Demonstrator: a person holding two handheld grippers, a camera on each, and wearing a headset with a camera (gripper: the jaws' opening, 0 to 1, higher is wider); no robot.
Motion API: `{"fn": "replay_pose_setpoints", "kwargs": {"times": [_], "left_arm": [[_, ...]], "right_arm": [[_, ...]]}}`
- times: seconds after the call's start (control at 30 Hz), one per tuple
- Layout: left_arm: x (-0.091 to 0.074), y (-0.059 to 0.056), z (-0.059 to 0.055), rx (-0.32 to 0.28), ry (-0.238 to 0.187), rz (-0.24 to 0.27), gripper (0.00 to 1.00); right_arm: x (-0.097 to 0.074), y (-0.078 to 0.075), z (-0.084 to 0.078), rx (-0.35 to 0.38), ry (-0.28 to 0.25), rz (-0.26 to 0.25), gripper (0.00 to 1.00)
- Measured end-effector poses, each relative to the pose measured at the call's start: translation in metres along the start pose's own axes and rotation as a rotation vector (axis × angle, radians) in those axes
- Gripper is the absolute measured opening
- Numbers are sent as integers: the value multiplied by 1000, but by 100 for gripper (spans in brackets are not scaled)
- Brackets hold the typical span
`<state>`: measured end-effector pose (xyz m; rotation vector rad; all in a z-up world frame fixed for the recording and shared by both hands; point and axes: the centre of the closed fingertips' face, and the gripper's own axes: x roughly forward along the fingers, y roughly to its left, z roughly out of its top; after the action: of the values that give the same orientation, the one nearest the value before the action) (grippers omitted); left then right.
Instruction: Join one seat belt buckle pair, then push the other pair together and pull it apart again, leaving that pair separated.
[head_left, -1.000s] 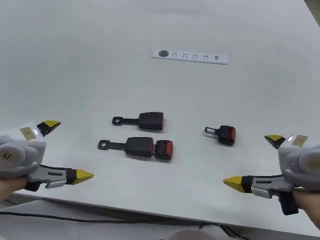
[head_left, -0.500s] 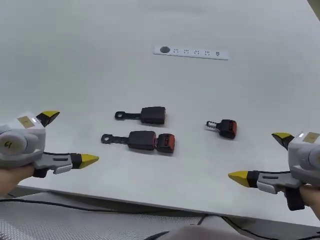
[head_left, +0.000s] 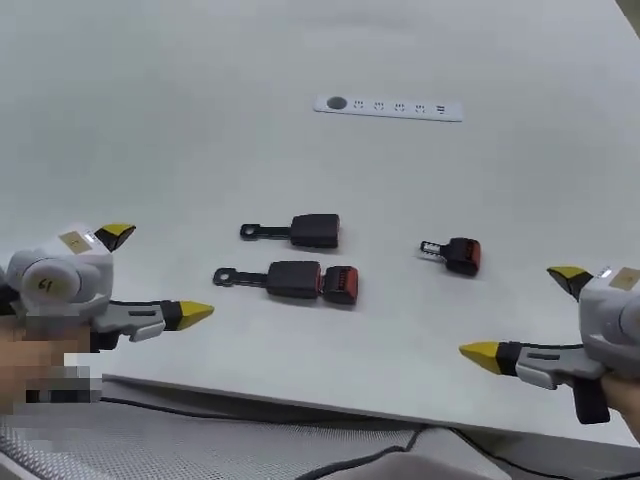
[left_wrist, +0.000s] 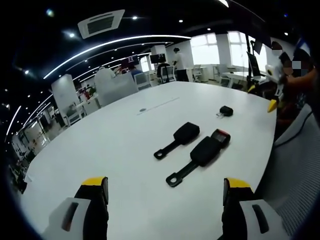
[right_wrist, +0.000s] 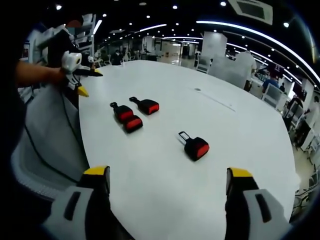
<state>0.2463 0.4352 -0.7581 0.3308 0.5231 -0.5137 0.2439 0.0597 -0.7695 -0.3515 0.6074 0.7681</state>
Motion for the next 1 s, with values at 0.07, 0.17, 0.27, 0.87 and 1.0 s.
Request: {"fn": "replay_pose_setpoints", "kwargs": {"times": [0.07, 0.17, 0.27, 0.87, 1.0], "left_arm": [[0, -2, 0, 13, 0, -1, 97], [0, -8, -2, 35, 15, -9, 97], [0, -11, 0, 56, 12, -16, 97], [0, -6, -2, 38, 22, -10, 96], [1, -9, -3, 49, 24, -21, 95]], "right_arm": [[0, 0, 1, 0, 2, -1, 98], [2, 3, 2, -2, 6, 1, 98], [5, 5, 3, 0, 4, 6, 98], [21, 9, 15, 17, -23, 18, 97], [22, 8, 16, 18, -25, 12, 97]]}}
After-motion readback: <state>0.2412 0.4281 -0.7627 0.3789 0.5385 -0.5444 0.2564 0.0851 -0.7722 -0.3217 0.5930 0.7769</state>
